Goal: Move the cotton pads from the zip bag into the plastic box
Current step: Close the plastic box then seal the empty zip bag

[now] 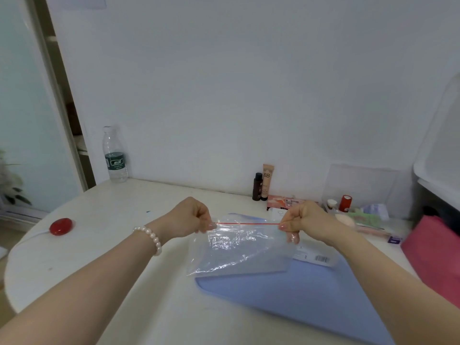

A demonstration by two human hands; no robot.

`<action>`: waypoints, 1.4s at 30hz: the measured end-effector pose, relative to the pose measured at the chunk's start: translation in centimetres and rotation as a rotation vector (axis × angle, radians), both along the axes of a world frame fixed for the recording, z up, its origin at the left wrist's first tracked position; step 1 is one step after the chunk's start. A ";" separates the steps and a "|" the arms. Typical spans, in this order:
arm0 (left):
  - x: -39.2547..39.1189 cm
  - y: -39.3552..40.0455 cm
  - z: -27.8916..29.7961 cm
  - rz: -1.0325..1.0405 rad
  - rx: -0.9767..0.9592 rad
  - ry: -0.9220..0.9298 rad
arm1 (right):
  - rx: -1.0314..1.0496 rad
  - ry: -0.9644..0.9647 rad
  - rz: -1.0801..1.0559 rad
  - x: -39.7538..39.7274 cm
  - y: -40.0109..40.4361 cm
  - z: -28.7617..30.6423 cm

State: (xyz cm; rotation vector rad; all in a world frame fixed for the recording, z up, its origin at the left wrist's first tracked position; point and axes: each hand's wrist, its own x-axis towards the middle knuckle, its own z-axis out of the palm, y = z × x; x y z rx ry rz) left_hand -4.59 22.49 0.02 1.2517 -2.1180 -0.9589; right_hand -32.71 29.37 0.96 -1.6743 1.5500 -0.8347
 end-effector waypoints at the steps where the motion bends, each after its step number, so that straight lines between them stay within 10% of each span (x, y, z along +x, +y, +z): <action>1: 0.0 -0.1 -0.1 -0.006 0.008 0.008 | 0.000 -0.003 -0.001 0.0 0.0 0.0; 18: 2.0 0.4 -0.1 -0.099 0.297 0.146 | -0.006 0.038 0.039 -1.0 0.8 0.2; 24: 0.4 0.8 -0.3 -0.095 0.136 0.054 | -0.020 0.046 0.000 -0.6 0.6 0.2; 35: 0.2 0.6 -0.7 0.023 0.053 0.021 | 0.053 0.644 0.184 6.8 -0.6 2.9; 42: 1.7 0.7 -1.0 0.021 0.078 0.056 | 0.045 0.482 0.219 7.9 -1.6 1.9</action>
